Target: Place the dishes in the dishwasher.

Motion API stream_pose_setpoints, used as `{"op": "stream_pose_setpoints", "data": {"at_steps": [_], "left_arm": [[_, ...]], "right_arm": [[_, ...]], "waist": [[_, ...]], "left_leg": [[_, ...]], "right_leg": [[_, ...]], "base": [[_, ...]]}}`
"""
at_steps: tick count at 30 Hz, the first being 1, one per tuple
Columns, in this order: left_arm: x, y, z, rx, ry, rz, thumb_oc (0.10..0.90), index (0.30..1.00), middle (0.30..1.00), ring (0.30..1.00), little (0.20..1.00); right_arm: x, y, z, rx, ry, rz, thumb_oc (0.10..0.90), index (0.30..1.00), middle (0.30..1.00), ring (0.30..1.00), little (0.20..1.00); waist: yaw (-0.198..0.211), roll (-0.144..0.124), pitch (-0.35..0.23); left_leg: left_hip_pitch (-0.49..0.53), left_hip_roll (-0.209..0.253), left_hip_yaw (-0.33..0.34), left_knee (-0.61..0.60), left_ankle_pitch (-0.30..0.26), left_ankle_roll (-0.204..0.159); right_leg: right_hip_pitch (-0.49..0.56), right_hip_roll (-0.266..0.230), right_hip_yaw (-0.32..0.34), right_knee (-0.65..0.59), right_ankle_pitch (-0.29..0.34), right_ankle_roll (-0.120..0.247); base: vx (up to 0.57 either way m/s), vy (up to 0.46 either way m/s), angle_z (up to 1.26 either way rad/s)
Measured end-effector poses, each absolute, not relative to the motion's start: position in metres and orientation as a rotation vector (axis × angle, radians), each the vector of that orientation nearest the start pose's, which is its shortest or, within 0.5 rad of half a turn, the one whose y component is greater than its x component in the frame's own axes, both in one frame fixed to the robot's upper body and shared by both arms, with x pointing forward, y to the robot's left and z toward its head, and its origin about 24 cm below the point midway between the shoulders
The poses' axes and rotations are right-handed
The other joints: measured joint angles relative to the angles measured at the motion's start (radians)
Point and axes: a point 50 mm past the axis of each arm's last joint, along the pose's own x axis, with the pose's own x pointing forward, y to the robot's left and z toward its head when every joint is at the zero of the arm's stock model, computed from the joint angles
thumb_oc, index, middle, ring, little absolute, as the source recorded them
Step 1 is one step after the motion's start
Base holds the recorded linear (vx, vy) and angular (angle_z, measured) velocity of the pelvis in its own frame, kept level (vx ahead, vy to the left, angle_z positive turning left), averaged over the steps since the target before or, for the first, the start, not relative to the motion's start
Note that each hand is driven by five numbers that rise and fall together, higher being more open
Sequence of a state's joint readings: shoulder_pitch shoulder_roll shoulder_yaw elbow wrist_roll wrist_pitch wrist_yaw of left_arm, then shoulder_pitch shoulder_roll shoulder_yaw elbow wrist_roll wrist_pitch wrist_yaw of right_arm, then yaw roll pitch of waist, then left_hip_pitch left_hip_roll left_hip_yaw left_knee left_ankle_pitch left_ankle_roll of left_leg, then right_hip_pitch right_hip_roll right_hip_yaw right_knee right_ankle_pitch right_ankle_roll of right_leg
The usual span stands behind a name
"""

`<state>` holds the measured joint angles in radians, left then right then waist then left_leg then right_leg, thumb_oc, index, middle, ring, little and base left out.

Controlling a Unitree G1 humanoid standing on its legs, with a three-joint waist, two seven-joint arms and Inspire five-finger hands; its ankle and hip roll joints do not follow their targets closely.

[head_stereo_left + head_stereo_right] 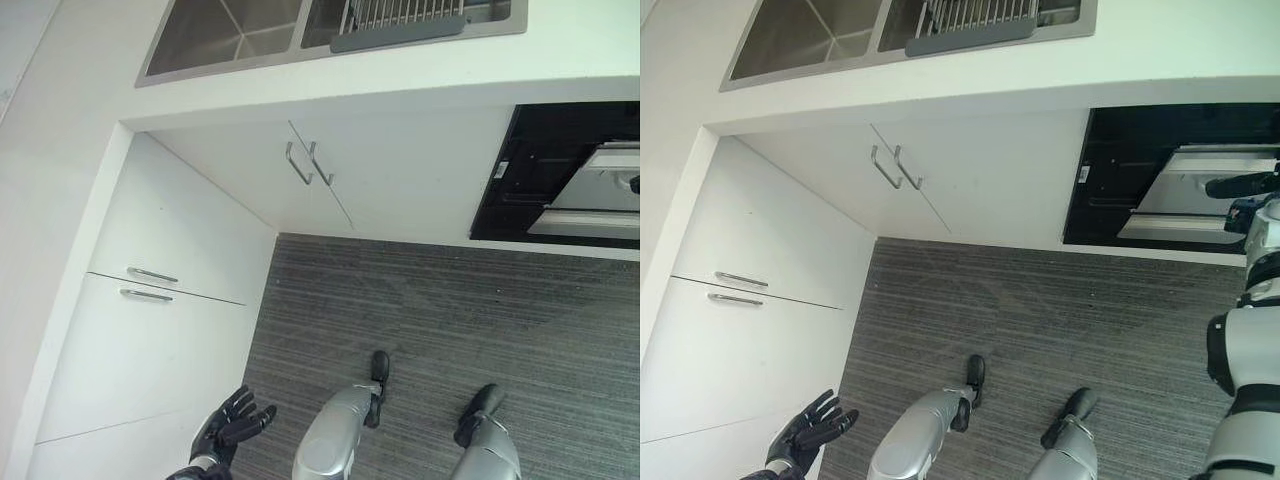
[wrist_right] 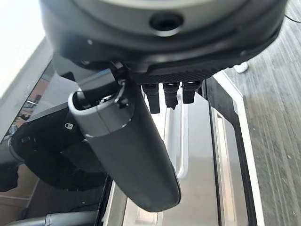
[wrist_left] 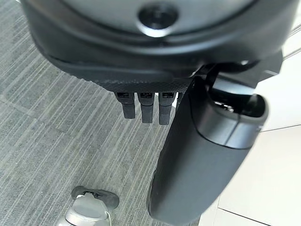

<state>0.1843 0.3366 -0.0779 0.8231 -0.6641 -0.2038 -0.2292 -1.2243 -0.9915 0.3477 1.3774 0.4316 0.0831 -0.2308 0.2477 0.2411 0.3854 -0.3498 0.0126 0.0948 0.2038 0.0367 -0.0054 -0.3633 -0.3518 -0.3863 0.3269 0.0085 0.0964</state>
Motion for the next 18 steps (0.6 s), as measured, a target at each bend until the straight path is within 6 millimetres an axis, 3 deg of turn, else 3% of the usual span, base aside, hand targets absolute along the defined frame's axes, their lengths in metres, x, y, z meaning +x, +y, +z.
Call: {"op": "stream_pose_setpoints", "data": {"at_steps": [4,7,10,11,12,16,18], "left_arm": [[0.117,0.258,-0.117,-0.315,0.684,0.187,0.8,0.9,0.9,0.9,0.9],[0.121,0.257,-0.114,-0.343,0.643,0.184,0.8,0.9,0.9,0.9,0.9],[0.127,0.256,-0.11,-0.344,0.603,0.156,0.8,0.9,0.9,0.9,0.9],[0.133,0.253,-0.107,-0.345,0.585,0.138,0.8,0.9,0.9,0.9,0.9],[0.137,0.254,-0.104,-0.356,0.563,0.141,0.8,0.9,0.9,0.9,0.9],[0.154,0.255,-0.095,-0.368,0.512,0.126,0.8,0.9,0.9,0.9,0.9],[0.161,0.253,-0.093,-0.374,0.509,0.113,0.8,0.9,0.9,0.9,0.9]], "right_arm": [[0.326,-0.417,0.252,-0.461,0.014,-0.968,0.8,0.9,0.9,0.9,0.9],[0.327,-0.411,0.261,-0.466,-0.139,-0.983,0.8,0.9,0.9,0.9,0.9],[0.331,-0.403,0.257,-0.447,-0.212,-0.926,0.8,0.9,0.9,0.9,0.9],[0.33,-0.402,0.252,-0.427,-0.225,-0.9,0.8,0.9,0.9,0.9,0.9],[0.329,-0.395,0.23,-0.357,-0.266,-0.822,0.8,0.9,0.9,0.9,0.9],[0.343,-0.345,0.152,-0.269,-0.142,-0.526,0.8,0.9,0.9,0.9,0.9],[0.334,-0.323,0.098,-0.209,-0.009,-0.409,0.8,0.9,0.9,0.9,0.9]], "waist": [[-0.002,0.0,0.0],[-0.009,-0.002,0.001],[-0.025,-0.013,0.006],[-0.037,-0.031,0.016],[-0.03,-0.042,0.011],[-0.061,-0.156,-0.011],[-0.063,-0.201,-0.041]], "left_leg": [[-0.007,0.002,0.004,-0.002,0.005,0.0],[-0.003,0.003,0.007,0.0,0.005,0.001],[0.01,0.005,0.009,0.001,0.006,0.0],[0.012,0.007,0.009,0.004,0.006,0.0],[0.028,0.016,0.012,0.007,0.002,-0.002],[0.038,0.042,0.027,0.033,-0.02,-0.018],[0.039,0.058,0.031,0.065,-0.049,-0.026]], "right_leg": [[-0.01,0.004,0.006,0.0,0.009,-0.004],[-0.005,0.007,0.009,-0.005,0.016,-0.005],[0.006,0.009,0.011,-0.006,0.016,-0.005],[0.009,0.011,0.013,-0.008,0.021,-0.007],[0.027,0.019,0.012,-0.013,0.02,-0.008],[0.037,0.045,0.024,-0.028,0.012,-0.013],[0.053,0.053,0.027,-0.036,0.009,-0.018]], "base": [[-0.11,0.035,-0.03],[-0.09,0.04,-0.02],[-0.07,0.043,-0.02],[-0.05,0.021,-0.06],[-0.07,0.018,-0.14],[-0.05,0.012,-0.16],[-0.03,0.007,-0.16]]}}
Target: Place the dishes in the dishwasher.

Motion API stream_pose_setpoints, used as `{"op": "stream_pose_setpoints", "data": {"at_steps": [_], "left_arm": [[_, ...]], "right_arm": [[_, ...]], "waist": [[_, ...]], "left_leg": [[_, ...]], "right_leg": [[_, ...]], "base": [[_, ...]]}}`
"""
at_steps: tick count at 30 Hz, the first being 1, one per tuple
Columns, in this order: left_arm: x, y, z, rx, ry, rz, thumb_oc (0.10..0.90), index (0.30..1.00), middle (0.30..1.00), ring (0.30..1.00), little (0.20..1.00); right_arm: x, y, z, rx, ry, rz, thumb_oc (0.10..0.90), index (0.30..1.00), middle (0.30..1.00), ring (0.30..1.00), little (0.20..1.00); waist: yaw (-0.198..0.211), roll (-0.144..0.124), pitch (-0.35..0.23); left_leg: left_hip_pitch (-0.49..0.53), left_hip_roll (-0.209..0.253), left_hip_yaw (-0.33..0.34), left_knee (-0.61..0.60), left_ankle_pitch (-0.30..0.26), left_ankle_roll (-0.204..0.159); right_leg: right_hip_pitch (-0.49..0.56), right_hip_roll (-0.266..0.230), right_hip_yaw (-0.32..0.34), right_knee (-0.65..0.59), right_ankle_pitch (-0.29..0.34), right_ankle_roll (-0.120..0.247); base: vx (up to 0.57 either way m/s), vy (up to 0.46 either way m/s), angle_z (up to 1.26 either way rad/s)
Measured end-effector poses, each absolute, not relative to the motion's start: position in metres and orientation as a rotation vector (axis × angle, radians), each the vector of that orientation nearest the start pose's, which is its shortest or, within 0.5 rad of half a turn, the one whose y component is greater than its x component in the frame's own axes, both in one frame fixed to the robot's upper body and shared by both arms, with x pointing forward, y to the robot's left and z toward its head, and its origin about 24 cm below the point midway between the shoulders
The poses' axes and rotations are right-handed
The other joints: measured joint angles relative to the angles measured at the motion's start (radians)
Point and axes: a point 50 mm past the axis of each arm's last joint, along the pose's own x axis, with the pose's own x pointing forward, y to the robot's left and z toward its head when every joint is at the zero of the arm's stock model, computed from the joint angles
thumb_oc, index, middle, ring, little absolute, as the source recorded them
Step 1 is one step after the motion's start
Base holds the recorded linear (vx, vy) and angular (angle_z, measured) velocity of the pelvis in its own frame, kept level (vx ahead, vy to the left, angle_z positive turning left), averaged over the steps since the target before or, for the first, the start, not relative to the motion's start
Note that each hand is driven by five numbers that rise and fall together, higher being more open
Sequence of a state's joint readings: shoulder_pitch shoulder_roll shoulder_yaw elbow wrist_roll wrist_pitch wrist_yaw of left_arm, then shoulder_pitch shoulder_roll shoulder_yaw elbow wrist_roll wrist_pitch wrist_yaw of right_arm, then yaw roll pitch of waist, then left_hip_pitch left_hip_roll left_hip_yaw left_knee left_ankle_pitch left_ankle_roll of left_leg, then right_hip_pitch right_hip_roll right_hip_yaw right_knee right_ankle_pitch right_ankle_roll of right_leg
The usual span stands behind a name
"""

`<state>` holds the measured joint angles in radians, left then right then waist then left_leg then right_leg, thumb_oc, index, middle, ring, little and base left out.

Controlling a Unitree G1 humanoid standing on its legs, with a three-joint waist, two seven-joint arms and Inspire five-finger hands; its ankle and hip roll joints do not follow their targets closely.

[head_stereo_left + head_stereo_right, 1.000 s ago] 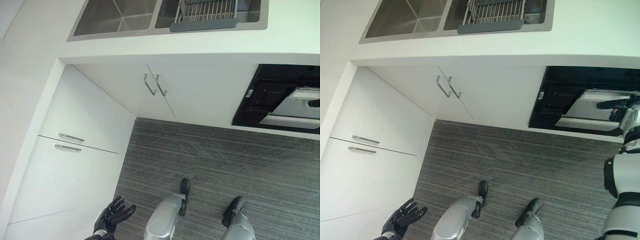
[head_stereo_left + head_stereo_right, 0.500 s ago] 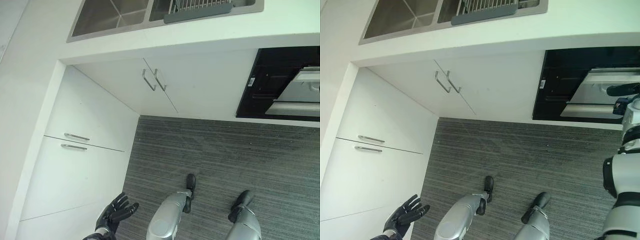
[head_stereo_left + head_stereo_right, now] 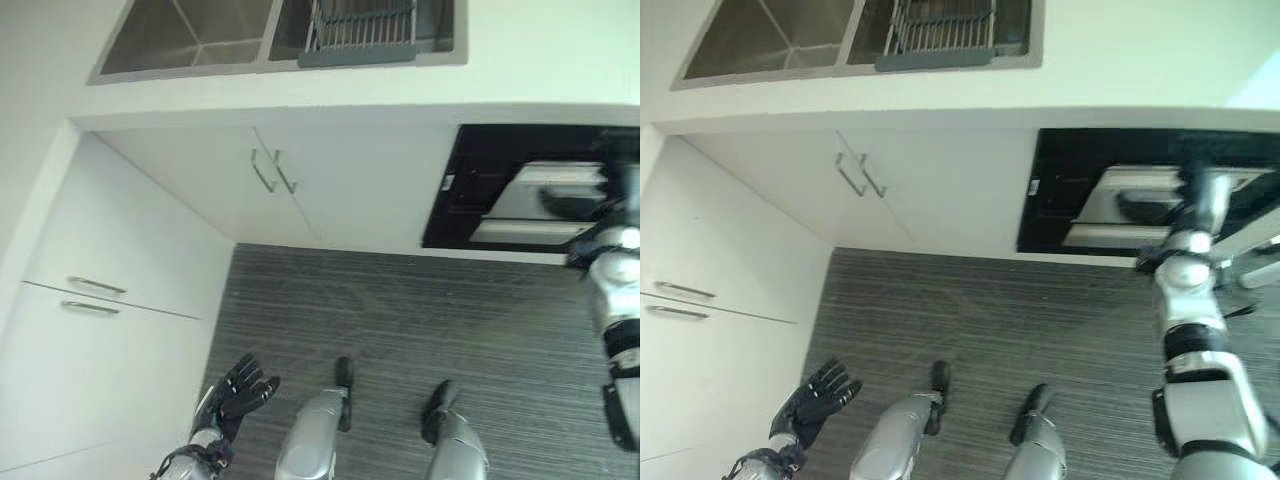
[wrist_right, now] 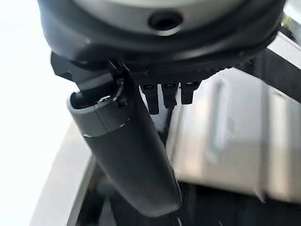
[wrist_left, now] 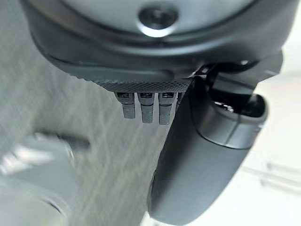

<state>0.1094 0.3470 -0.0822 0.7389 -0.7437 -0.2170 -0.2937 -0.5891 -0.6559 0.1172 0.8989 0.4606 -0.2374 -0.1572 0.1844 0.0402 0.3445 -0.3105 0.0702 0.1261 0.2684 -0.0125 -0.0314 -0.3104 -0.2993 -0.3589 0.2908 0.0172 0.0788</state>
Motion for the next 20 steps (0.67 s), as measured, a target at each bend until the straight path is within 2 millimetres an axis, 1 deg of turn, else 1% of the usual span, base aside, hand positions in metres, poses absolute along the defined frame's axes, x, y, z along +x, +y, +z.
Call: {"op": "stream_pose_setpoints", "data": {"at_steps": [1,3,4,5,7,8,9,10,11,13,15,18,20], "left_arm": [[0.164,0.251,-0.093,-0.37,0.509,0.105,0.8,0.9,0.9,0.9,0.9],[0.167,0.25,-0.094,-0.361,0.522,0.113,0.8,0.9,0.9,0.9,0.9],[0.167,0.25,-0.096,-0.362,0.536,0.118,0.8,0.9,0.9,0.9,0.9],[0.163,0.253,-0.1,-0.362,0.558,0.14,0.8,0.9,0.9,0.9,0.9],[0.156,0.257,-0.106,-0.361,0.601,0.179,0.8,0.9,0.9,0.9,0.9],[0.151,0.257,-0.109,-0.361,0.619,0.193,0.8,0.9,0.9,0.9,0.9],[0.151,0.255,-0.111,-0.348,0.629,0.186,0.8,0.9,0.9,0.9,0.9],[0.145,0.255,-0.116,-0.33,0.665,0.19,0.8,0.9,0.9,0.9,0.9],[0.142,0.255,-0.118,-0.306,0.686,0.182,0.8,0.9,0.9,0.9,0.9],[0.139,0.255,-0.12,-0.272,0.71,0.166,0.8,0.9,0.9,0.9,0.9],[0.137,0.254,-0.122,-0.237,0.732,0.15,0.8,0.9,0.9,0.9,0.9],[0.132,0.256,-0.125,-0.192,0.77,0.168,0.8,0.9,0.9,0.9,0.9],[0.129,0.256,-0.128,-0.175,0.792,0.166,0.8,0.9,0.9,0.9,0.9]], "right_arm": [[0.327,-0.318,0.075,-0.168,0.069,-0.377,0.8,0.9,0.9,0.9,0.9],[0.304,-0.307,0.023,-0.07,0.251,-0.328,0.8,0.9,0.9,0.9,0.9],[0.284,-0.305,-0.004,-0.021,0.349,-0.311,0.8,0.9,0.9,0.9,0.9],[0.264,-0.3,-0.028,0.017,0.422,-0.294,0.8,0.9,0.9,0.9,0.9],[0.237,-0.292,-0.056,0.066,0.525,-0.275,0.8,0.9,0.9,0.9,0.9],[0.227,-0.292,-0.064,0.083,0.57,-0.266,0.8,0.9,0.9,0.9,0.9],[0.219,-0.293,-0.07,0.1,0.589,-0.276,0.8,0.9,0.9,0.9,0.9],[0.204,-0.286,-0.085,0.17,0.628,-0.303,0.8,0.9,0.9,0.9,0.9],[0.194,-0.282,-0.094,0.19,0.666,-0.296,0.8,0.9,0.9,0.9,0.9],[0.184,-0.277,-0.104,0.214,0.711,-0.278,0.8,0.9,0.9,0.9,0.9],[0.176,-0.274,-0.109,0.231,0.73,-0.257,0.8,0.9,0.9,0.9,0.9],[0.166,-0.266,-0.117,0.271,0.765,-0.242,0.8,0.9,0.9,0.9,0.9],[0.158,-0.257,-0.124,0.295,0.792,-0.235,0.8,0.9,0.9,0.9,0.9]], "waist": [[-0.014,-0.012,-0.009],[-0.017,-0.033,-0.035],[-0.033,-0.034,-0.043],[-0.046,-0.035,-0.054],[-0.062,-0.034,-0.069],[-0.07,-0.034,-0.089],[-0.076,-0.033,-0.099],[-0.075,-0.045,-0.135],[-0.074,-0.054,-0.161],[-0.076,-0.064,-0.174],[-0.082,-0.066,-0.188],[-0.097,-0.062,-0.222],[-0.102,-0.056,-0.23]], "left_leg": [[0.001,0.004,0.0,0.013,-0.008,0.0],[0.007,0.013,0.011,0.03,-0.032,0.01],[0.02,0.013,0.019,0.03,-0.037,0.014],[0.03,0.013,0.022,0.032,-0.041,0.013],[0.057,0.02,0.023,0.032,-0.051,0.009],[0.061,0.021,0.023,0.028,-0.051,0.009],[0.071,0.027,0.026,0.026,-0.05,0.007],[0.089,0.034,0.023,0.026,-0.055,0.001],[0.096,0.037,0.021,0.021,-0.056,-0.001],[0.123,0.039,0.02,0.018,-0.058,-0.004],[0.139,0.039,0.021,0.012,-0.058,-0.004],[0.143,0.039,0.02,0.007,-0.058,-0.004],[0.164,0.039,0.02,0.004,-0.058,-0.004]], "right_leg": [[0.01,0.01,0.0,-0.009,0.004,0.0],[0.029,0.017,0.012,-0.032,0.011,0.004],[0.044,0.019,0.02,-0.045,0.019,0.008],[0.056,0.019,0.024,-0.047,0.022,0.009],[0.085,0.027,0.025,-0.051,0.021,0.01],[0.088,0.029,0.025,-0.056,0.02,0.009],[0.098,0.035,0.026,-0.058,0.02,0.008],[0.113,0.042,0.023,-0.055,0.007,0.002],[0.116,0.044,0.022,-0.05,0.0,0.003],[0.137,0.043,0.021,-0.037,-0.013,0.002],[0.15,0.043,0.022,-0.037,-0.014,0.003],[0.157,0.043,0.022,-0.035,-0.018,0.004],[0.177,0.043,0.022,-0.031,-0.024,0.005]], "base": [[-0.01,-0.001,-0.14],[0.01,-0.01,-0.18],[0.02,-0.028,-0.19],[0.03,-0.043,-0.09],[0.02,-0.035,-0.07],[0.0,-0.027,-0.07],[0.0,-0.046,-0.04],[0.0,-0.031,-0.02],[0.0,0.0,0.0],[0.0,0.0,0.0],[0.02,0.003,0.0],[0.03,0.007,0.02],[0.05,0.012,0.02]]}}
